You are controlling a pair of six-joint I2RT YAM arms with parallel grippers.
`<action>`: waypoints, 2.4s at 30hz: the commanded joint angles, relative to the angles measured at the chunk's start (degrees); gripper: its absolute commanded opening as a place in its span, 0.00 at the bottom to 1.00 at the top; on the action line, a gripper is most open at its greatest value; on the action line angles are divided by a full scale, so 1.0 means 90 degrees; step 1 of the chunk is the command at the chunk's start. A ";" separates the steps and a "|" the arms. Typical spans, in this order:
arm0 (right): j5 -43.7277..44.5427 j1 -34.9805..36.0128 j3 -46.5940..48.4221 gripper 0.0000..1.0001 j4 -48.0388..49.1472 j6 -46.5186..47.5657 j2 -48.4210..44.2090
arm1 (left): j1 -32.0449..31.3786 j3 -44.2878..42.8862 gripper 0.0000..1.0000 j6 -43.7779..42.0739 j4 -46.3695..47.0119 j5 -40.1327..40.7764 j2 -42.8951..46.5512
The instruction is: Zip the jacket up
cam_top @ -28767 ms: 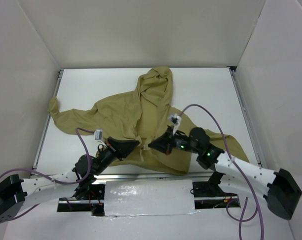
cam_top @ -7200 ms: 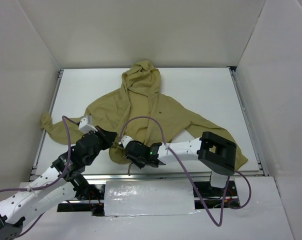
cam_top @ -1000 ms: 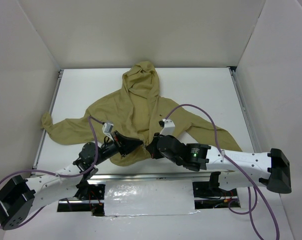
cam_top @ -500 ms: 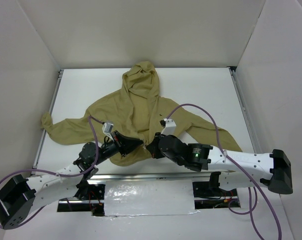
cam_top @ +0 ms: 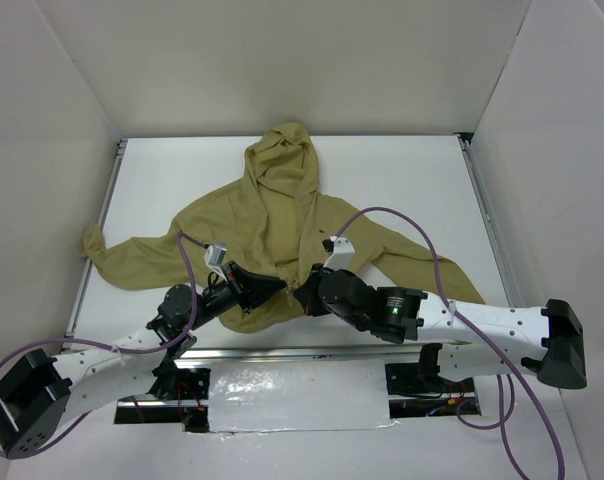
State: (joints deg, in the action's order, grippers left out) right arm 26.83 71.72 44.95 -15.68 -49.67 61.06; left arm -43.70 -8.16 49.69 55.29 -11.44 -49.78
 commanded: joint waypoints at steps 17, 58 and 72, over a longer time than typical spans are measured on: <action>0.0232 -0.0196 0.0162 0.00 0.0180 -0.0019 -0.0290 | -0.0027 -0.0089 0.00 -0.0052 0.0683 -0.0467 -0.0191; -0.2560 -0.1328 -0.0052 0.00 0.0149 0.0881 -0.0855 | -0.0027 -0.0851 0.00 -0.1381 -0.1231 -0.1229 -0.0836; -0.3245 -0.1690 -0.0473 0.00 0.0971 0.0255 -0.0808 | -0.0027 -0.0851 0.00 -0.1117 -0.0635 -0.2195 -0.1187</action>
State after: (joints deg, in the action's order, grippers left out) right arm -0.12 56.62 40.01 -15.90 -45.63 53.91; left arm -43.59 -14.37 40.51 46.74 -25.82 -59.70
